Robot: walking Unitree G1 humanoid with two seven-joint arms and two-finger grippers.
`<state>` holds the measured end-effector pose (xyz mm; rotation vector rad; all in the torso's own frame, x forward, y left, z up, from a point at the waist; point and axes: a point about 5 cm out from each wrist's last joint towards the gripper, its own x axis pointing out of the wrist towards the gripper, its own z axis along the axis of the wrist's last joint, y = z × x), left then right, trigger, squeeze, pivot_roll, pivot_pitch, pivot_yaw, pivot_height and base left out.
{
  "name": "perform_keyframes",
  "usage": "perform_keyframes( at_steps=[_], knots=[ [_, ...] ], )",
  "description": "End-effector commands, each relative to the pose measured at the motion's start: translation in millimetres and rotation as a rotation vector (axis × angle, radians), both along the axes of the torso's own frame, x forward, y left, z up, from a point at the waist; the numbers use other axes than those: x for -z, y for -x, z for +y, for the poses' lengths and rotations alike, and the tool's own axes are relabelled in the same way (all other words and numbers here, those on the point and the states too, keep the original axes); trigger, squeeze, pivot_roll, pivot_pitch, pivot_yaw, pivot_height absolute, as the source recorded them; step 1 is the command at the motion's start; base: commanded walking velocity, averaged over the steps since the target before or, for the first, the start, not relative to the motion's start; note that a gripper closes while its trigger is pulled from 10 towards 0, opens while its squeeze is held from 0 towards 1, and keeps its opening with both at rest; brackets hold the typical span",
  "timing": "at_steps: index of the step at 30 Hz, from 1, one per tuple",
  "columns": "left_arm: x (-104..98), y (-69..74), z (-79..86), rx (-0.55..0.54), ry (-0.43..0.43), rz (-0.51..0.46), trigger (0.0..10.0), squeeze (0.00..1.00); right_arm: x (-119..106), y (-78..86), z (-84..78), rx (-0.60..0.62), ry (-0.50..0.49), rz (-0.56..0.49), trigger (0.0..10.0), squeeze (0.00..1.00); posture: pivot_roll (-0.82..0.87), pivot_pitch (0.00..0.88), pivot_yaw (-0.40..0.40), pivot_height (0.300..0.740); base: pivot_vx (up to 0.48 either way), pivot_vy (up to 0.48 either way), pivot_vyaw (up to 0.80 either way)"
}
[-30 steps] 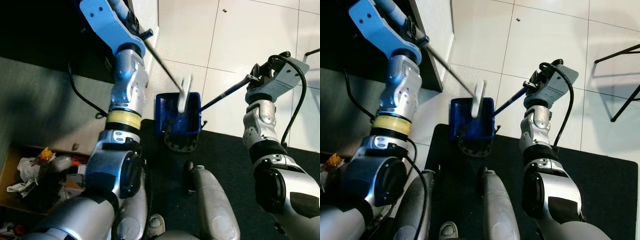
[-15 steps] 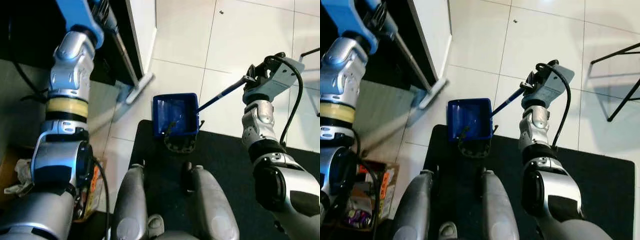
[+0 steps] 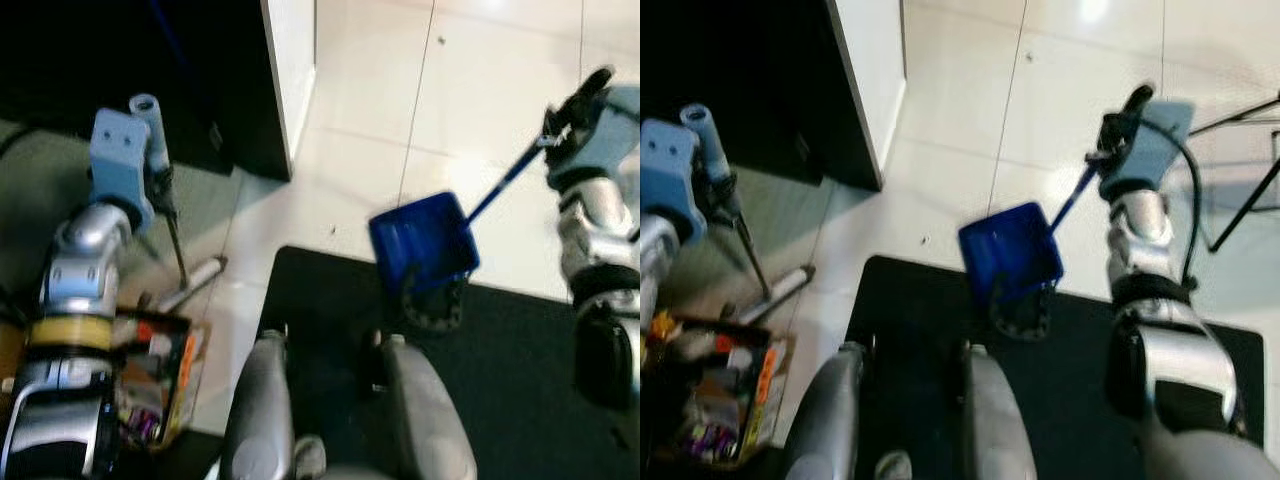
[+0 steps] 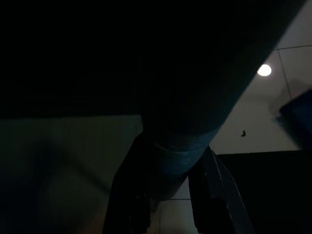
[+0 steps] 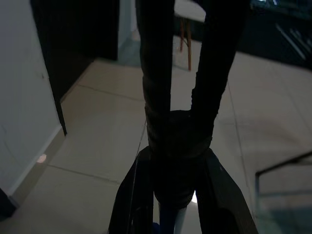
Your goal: Sweep floor
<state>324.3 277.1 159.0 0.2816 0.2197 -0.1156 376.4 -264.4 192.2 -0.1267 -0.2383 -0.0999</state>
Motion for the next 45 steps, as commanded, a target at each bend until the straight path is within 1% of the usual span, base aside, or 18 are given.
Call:
perform_keyframes(
  at_steps=[1,4,12,16,17,19,20,22,26,28,29,31,35,37,40,41,44,45],
  knots=[
    [15.4,5.1,-6.1,0.003,0.035,0.038,10.0,0.0,-2.7,2.0,-7.3,0.009,0.035,0.0,10.0,0.0,0.03,0.214,-0.041,0.74,0.0,0.0,0.0],
    [25.9,8.7,-23.9,0.032,0.088,0.008,10.0,0.0,-16.6,4.1,-22.8,0.06,0.097,-0.02,10.0,0.0,0.02,0.201,-0.039,0.74,0.0,0.0,0.0],
    [34.1,14.8,-53.0,0.162,0.177,-0.008,10.0,0.0,-19.1,8.4,-37.5,0.063,0.111,0.012,10.0,0.0,0.02,0.195,-0.041,0.74,0.0,0.0,0.0],
    [41.2,12.0,-57.2,0.057,0.227,-0.066,10.0,0.0,-14.3,11.2,-43.8,0.072,0.036,0.022,10.0,0.0,0.02,0.179,-0.03,0.74,0.0,0.0,0.0],
    [42.8,10.1,-55.3,-0.022,0.23,-0.106,10.0,0.0,-11.7,12.0,-41.9,0.076,0.028,0.01,10.0,0.0,0.02,0.176,-0.027,0.74,0.0,0.0,0.0],
    [42.8,10.1,-55.3,-0.022,0.23,-0.106,10.0,0.0,-11.7,12.0,-41.9,0.076,0.028,0.01,10.0,0.0,0.02,0.176,-0.027,0.74,0.0,0.0,0.0],
    [43.7,8.4,-51.9,-0.179,0.276,-0.194,10.0,0.0,-2.8,12.5,-29.6,0.05,0.047,-0.011,10.0,0.0,0.02,0.167,-0.021,0.74,0.0,0.0,0.0],
    [44.5,8.4,-51.2,-0.27,0.309,-0.241,10.0,0.0,-1.1,13.9,-9.8,0.013,0.263,-0.061,10.0,0.0,0.02,0.163,-0.017,0.74,0.0,0.0,0.0],
    [43.2,8.3,-54.2,-0.277,0.308,-0.272,10.0,0.0,-3.4,15.1,11.3,-0.045,0.332,-0.154,10.0,0.0,0.01,0.163,-0.016,0.74,0.0,0.0,0.0],
    [44.2,6.9,-62.6,-0.26,0.316,-0.274,10.0,0.0,4.1,22.6,60.7,-0.268,0.552,-0.254,10.0,0.0,0.01,0.162,-0.013,0.74,0.0,0.0,0.0],
    [44.2,6.9,-62.6,-0.26,0.316,-0.274,10.0,0.0,4.1,22.6,60.7,-0.268,0.552,-0.254,10.0,0.0,0.01,0.162,-0.013,0.74,0.0,0.0,0.0],
    [45.6,5.7,-71.4,-0.238,0.316,-0.275,10.0,0.0,17.7,35.1,96.0,-0.419,0.733,-0.325,10.0,0.0,0.01,0.161,-0.013,0.74,0.0,0.0,0.0],
    [45.4,4.8,-76.8,-0.227,0.313,-0.292,10.0,0.0,22.1,39.5,103.8,-0.423,0.834,-0.359,10.0,0.0,0.01,0.16,-0.014,0.74,0.0,0.0,0.0],
    [46.1,3.7,-78.6,-0.231,0.304,-0.307,10.0,0.0,19.4,37.1,98.7,-0.374,0.885,-0.372,10.0,0.0,0.01,0.157,-0.013,0.74,0.0,0.0,0.0],
    [47.8,2.6,-79.2,-0.229,0.287,-0.307,10.0,0.0,24.5,30.2,90.5,-0.354,0.921,-0.293,10.0,0.0,0.0,0.156,-0.011,0.74,0.0,0.0,0.0],
    [49.7,2.7,-80.6,-0.216,0.281,-0.293,10.0,0.0,30.7,28.4,85.7,-0.361,0.898,-0.227,10.0,0.0,0.0,0.155,-0.012,0.74,0.0,0.0,0.0],
    [51.1,2.8,-81.7,-0.206,0.277,-0.284,10.0,0.0,35.2,27.7,81.2,-0.361,0.869,-0.179,10.0,0.0,0.0,0.155,-0.012,0.74,0.0,0.0,0.0],
    [58.5,5.2,-84.5,-0.15,0.224,-0.234,10.0,0.0,43.9,27.6,70.4,-0.334,0.768,-0.088,10.0,0.0,0.0,0.15,-0.012,0.74,0.0,0.0,0.0]
  ],
)
